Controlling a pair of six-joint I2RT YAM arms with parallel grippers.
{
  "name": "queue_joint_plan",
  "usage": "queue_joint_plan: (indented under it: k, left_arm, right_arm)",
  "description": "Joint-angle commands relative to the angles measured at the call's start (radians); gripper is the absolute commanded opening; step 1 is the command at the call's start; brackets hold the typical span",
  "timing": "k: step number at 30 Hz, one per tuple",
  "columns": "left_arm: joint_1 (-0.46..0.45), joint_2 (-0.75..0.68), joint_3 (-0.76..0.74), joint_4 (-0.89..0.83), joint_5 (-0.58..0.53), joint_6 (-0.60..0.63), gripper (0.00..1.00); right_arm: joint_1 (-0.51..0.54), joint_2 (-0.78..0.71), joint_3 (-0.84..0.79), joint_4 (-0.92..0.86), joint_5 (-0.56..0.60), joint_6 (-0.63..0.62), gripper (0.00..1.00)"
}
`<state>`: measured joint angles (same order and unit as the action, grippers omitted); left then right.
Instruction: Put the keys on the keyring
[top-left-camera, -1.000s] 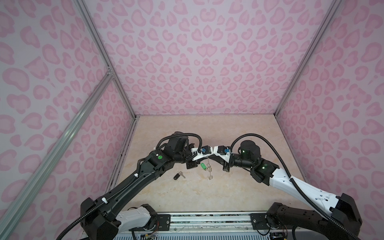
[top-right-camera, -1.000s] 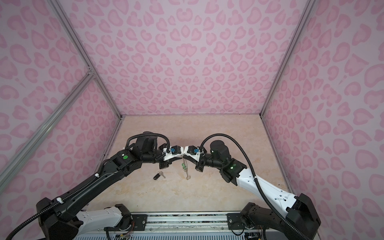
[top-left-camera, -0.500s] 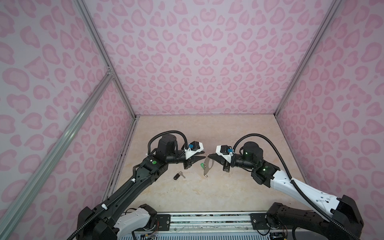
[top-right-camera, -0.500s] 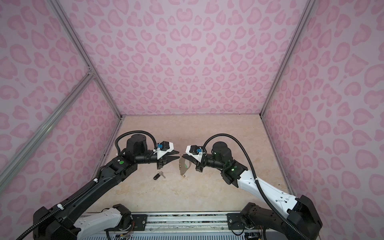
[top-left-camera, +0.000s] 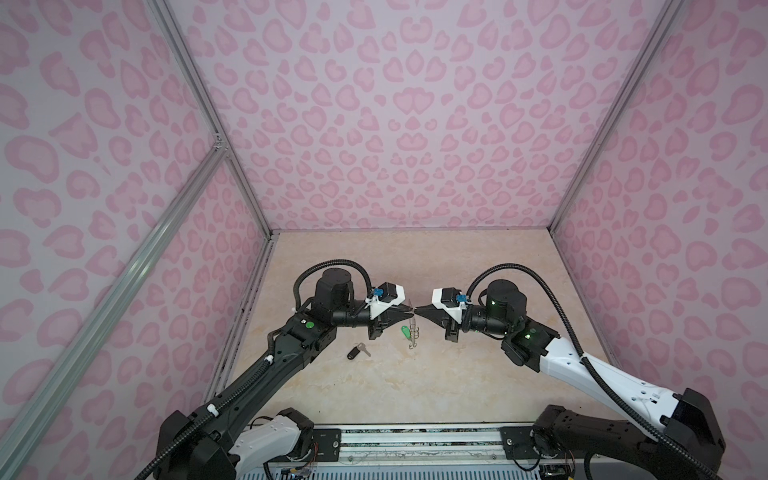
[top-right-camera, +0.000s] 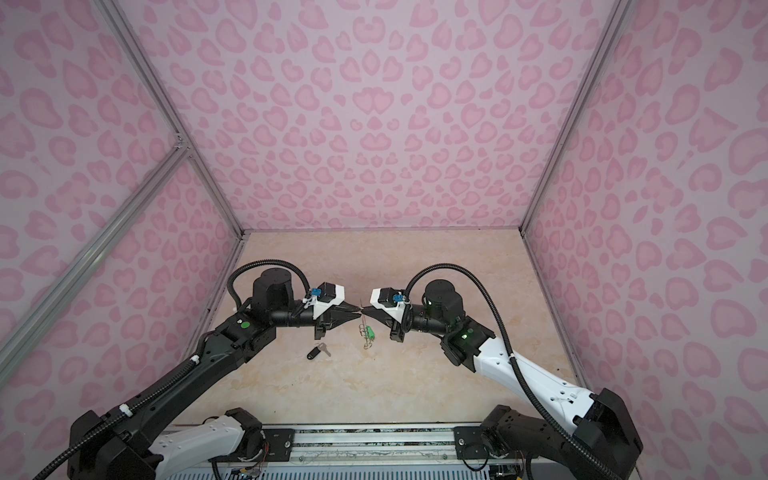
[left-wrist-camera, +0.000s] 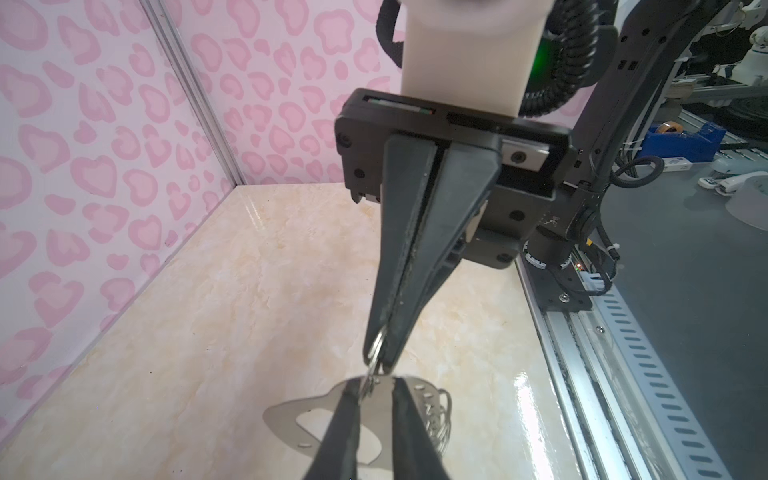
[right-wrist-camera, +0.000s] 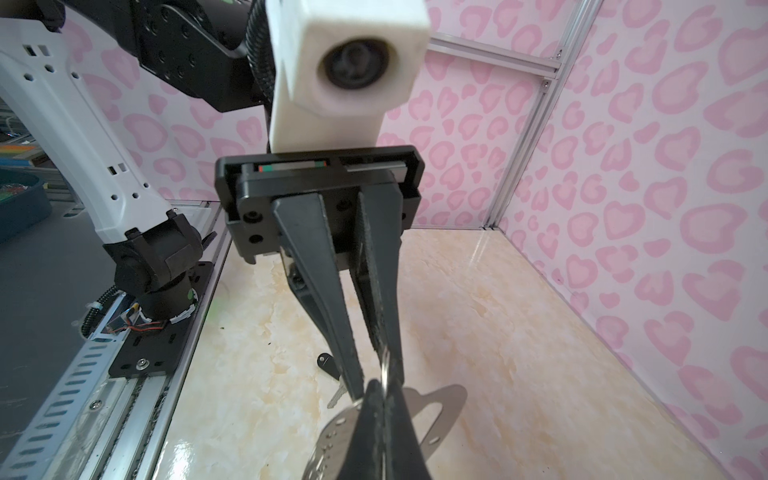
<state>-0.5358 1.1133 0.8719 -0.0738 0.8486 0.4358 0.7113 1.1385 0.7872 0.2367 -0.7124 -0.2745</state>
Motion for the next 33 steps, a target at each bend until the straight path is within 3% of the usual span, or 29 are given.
queue_joint_plan:
  k: [1, 10, 17, 23, 26, 33]
  left_arm:
    - [-0.002, -0.002, 0.004, 0.043, 0.046, 0.006, 0.09]
    - [-0.004, -0.009, 0.002, 0.058, 0.039, 0.006, 0.03]
    - [-0.008, -0.007, 0.05, -0.065, -0.076, 0.058, 0.03]
    - [-0.01, -0.001, 0.116, -0.238, -0.198, 0.142, 0.03]
    - [-0.01, 0.001, 0.143, -0.312, -0.245, 0.188, 0.04]
    - [-0.008, -0.03, 0.146, -0.411, -0.339, 0.212, 0.04]
  right_arm:
    - [0.001, 0.01, 0.01, 0.006, -0.03, -0.002, 0.0]
    - [0.002, 0.02, 0.015, -0.029, -0.039, -0.011, 0.0]
    - [0.002, -0.018, 0.012, -0.11, 0.098, -0.057, 0.33]
    - [-0.002, -0.07, 0.011, -0.221, 0.226, -0.107, 0.41]
    - [-0.003, -0.079, 0.0, -0.225, 0.289, -0.034, 0.47]
    - [0.006, -0.049, 0.022, -0.347, 0.42, 0.128, 0.45]
